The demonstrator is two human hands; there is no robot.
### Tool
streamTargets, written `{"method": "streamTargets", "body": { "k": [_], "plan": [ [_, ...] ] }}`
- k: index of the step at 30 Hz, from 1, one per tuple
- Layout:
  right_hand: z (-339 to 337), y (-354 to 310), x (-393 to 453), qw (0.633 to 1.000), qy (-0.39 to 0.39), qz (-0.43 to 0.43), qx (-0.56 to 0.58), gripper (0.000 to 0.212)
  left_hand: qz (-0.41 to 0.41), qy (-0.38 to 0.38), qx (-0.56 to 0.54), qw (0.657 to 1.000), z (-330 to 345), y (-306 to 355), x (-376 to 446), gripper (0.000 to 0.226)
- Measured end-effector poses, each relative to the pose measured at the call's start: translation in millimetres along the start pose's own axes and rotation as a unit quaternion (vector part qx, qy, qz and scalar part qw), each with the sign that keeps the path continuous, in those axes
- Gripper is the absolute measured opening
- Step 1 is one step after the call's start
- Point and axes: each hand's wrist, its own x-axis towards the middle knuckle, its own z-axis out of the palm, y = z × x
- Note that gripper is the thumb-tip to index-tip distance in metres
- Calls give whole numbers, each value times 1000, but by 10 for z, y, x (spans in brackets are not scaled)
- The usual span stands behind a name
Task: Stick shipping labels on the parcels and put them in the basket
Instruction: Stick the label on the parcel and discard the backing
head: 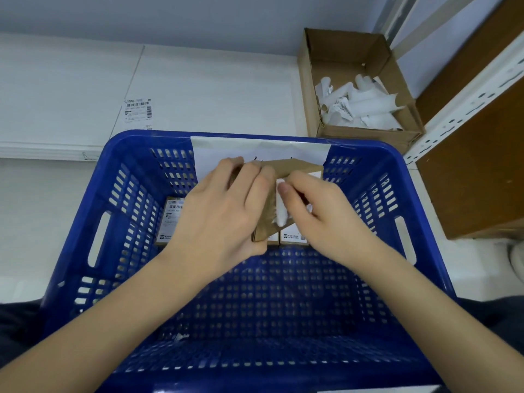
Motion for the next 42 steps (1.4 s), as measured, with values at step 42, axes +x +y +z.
{"method": "streamTargets", "body": {
  "k": [42],
  "plan": [
    [77,14,3,897,97,265,340,34,-120,-9,-102,987,-46,-105,14,83]
  ]
}}
